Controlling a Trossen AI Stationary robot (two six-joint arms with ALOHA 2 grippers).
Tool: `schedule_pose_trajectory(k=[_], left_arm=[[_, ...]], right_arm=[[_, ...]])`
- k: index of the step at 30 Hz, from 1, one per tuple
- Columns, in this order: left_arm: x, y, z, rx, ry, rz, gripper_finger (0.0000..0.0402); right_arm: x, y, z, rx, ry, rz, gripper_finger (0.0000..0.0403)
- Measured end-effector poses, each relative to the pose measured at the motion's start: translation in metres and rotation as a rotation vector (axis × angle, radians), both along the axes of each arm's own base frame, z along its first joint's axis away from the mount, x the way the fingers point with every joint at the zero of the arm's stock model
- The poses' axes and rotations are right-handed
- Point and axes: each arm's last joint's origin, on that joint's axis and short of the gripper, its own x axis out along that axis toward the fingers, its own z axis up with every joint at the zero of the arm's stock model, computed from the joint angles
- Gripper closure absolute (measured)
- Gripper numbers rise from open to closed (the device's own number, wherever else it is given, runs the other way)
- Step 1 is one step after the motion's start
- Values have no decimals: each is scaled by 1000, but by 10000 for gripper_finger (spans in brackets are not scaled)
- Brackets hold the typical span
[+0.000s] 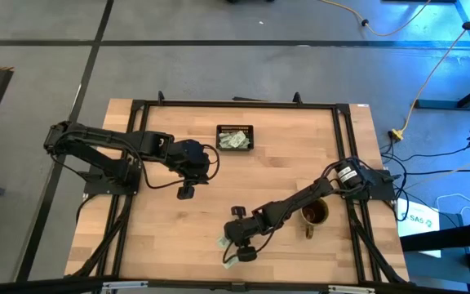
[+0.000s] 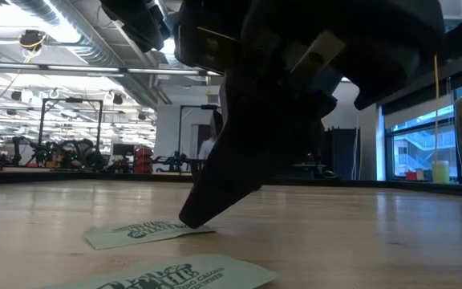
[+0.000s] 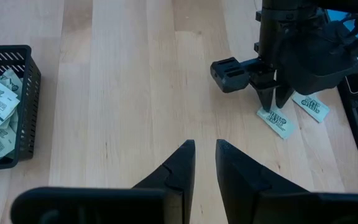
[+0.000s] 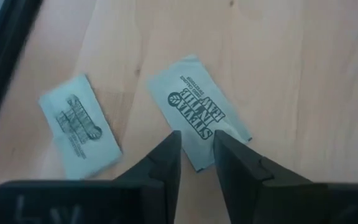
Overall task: Pick and place Stevia / Truvia into bins
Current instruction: Put the white stevia packet into the black bin
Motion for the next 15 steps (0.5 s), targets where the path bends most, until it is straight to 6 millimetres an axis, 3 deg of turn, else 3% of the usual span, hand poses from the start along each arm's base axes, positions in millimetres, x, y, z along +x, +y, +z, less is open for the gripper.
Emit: schedule_pose_trajectory(k=[6,15], left_arm=[[0,1,0,19,-1,15,343],[0,1,0,33,-2,27,343]], right_arm=[[-5,-3,-3,-159,23,46,314],[-8,-5,-8,-187,62,55,343]])
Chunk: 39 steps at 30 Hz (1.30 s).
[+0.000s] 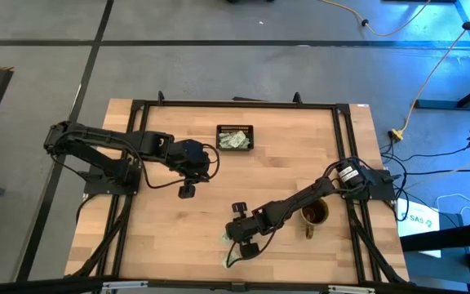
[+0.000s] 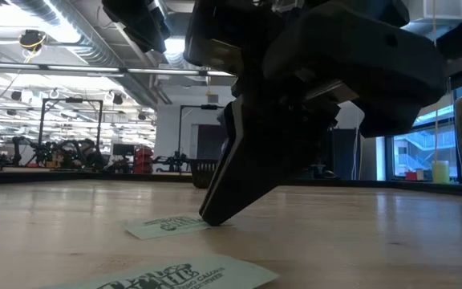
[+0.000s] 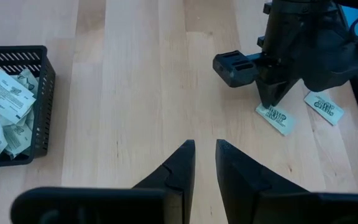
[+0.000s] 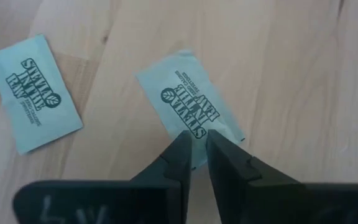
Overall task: Pick and place Stevia / Truvia into bins
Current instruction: Put the white stevia packet into the black bin
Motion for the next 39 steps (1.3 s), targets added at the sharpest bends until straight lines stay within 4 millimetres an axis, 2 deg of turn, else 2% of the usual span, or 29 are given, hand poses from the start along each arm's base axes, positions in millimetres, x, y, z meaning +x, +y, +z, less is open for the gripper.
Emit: schedule_pose_trajectory(k=[7,14,19,24,28,35,39], left_arm=[[0,0,0,0,0,0,343],[0,0,0,0,0,0,343],[0,0,0,-1,0,0,343],[-1,0,0,-2,8,-2,343],[-1,-1,-1,-21,13,-17,343],[-9,-9,-5,-24,96,-52,343],[-15,-14,-8,-35,165,-46,343]], right_arm=[[0,0,-10,0,27,-34,377],[0,0,-10,27,28,-101,390],[2,-6,1,99,16,-177,399],[1,-23,25,121,7,-239,401],[0,-44,64,146,-47,-340,402],[-21,-99,123,65,-83,-571,402],[-30,-137,141,43,-88,-673,402]])
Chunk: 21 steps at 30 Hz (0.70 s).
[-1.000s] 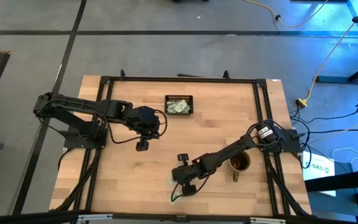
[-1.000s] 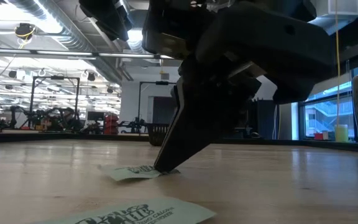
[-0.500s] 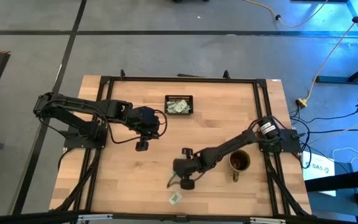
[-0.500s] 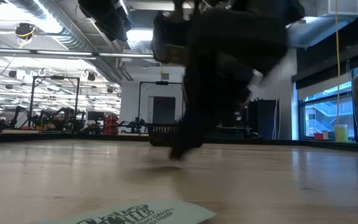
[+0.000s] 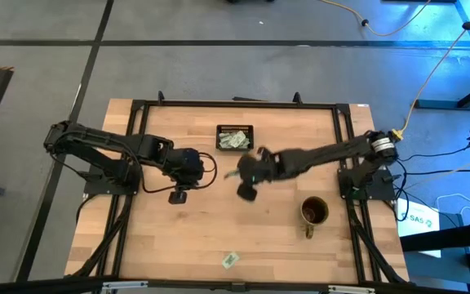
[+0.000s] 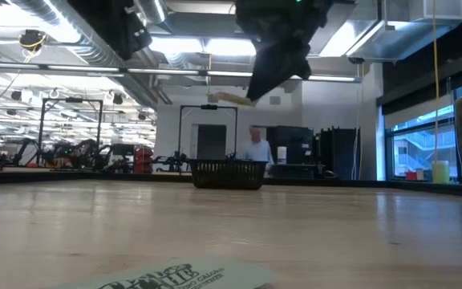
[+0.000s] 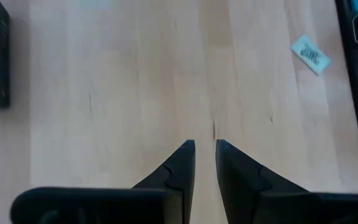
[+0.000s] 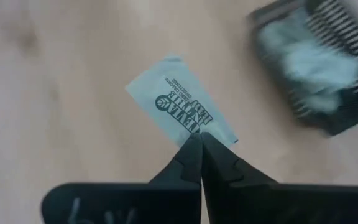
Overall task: Pick and place Stevia / Truvia into bins
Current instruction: Put the white stevia packet into the black bin
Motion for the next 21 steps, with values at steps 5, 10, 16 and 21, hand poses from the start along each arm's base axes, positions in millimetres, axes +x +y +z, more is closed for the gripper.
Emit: schedule_pose_trajectory(k=[5,10,16,21], left_arm=[[-3,-8,-1,-4,29,21,343],[-4,-15,-1,-4,28,-1,343],[-5,-18,-1,27,19,1,343],[-4,-17,-1,72,6,28,343]], right_arm=[[0,-55,9,-15,-27,-128,402],[3,-103,0,-33,-21,-224,402],[9,-130,-20,18,-8,-268,402],[18,-135,-42,22,25,-272,402]])
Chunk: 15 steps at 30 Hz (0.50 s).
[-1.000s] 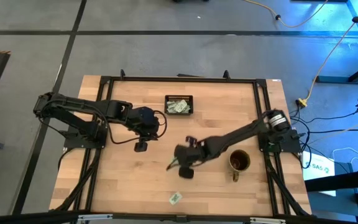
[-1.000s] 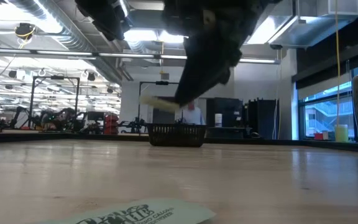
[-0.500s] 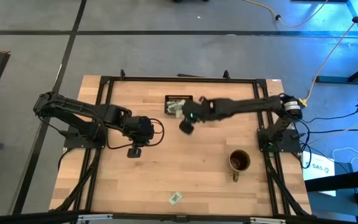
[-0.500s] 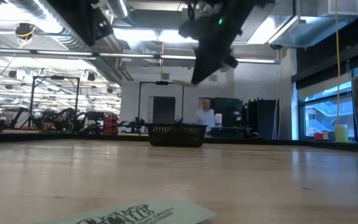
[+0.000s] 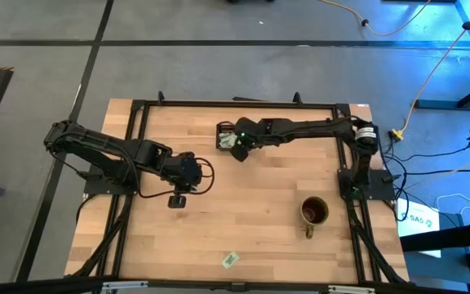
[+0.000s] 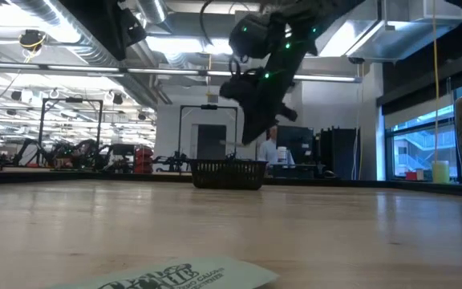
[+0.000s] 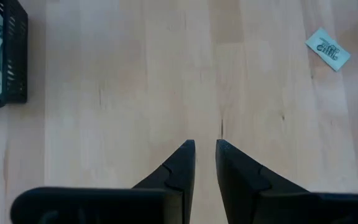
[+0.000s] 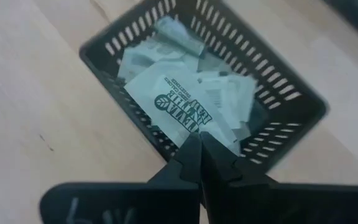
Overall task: Pick and place Stevia / Truvia into bins
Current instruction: Put the white stevia packet into the black bin
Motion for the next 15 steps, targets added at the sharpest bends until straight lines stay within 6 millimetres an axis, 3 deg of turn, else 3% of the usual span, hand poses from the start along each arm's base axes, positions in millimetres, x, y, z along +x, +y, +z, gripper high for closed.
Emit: schedule_pose_trajectory(k=[4,15], left_arm=[[0,0,0,1,-1,1,343],[0,0,0,1,-4,1,343]], right_arm=[[6,-1,-12,-2,3,7,394],[14,-4,-8,-56,-62,59,385]])
